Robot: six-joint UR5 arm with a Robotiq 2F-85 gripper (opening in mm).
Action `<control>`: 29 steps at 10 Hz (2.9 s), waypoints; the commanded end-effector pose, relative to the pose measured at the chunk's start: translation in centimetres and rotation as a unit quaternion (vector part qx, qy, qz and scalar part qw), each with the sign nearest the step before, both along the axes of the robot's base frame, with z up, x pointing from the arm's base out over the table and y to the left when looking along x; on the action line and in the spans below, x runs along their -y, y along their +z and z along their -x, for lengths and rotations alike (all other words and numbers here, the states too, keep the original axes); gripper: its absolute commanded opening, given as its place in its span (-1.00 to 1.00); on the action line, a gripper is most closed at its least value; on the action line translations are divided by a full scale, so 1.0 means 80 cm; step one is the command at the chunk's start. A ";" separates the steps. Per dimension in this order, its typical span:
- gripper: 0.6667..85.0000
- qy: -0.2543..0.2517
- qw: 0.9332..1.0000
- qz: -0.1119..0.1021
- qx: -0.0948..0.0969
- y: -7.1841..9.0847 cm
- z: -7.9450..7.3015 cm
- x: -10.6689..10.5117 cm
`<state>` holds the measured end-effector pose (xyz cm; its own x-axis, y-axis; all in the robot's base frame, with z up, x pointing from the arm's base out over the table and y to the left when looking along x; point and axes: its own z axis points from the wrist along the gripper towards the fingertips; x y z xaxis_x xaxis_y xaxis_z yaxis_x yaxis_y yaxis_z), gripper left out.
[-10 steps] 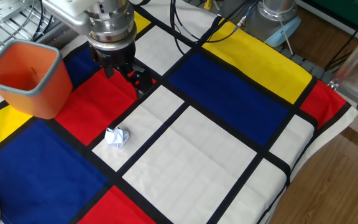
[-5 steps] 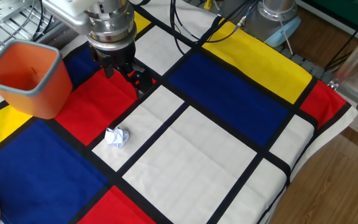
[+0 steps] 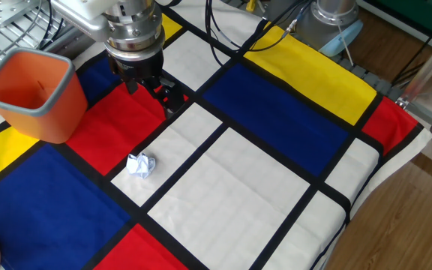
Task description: Put the garbage in the trash can
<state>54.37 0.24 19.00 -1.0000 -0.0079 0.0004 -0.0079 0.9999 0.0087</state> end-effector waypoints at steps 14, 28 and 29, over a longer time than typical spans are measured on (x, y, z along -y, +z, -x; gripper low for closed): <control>-0.75 -0.077 0.997 -0.029 -0.009 -0.040 -0.031 -0.047; -0.85 -0.092 0.996 -0.020 -0.006 -0.075 -0.042 -0.058; -0.86 -0.087 0.996 -0.019 -0.016 -0.075 -0.036 -0.058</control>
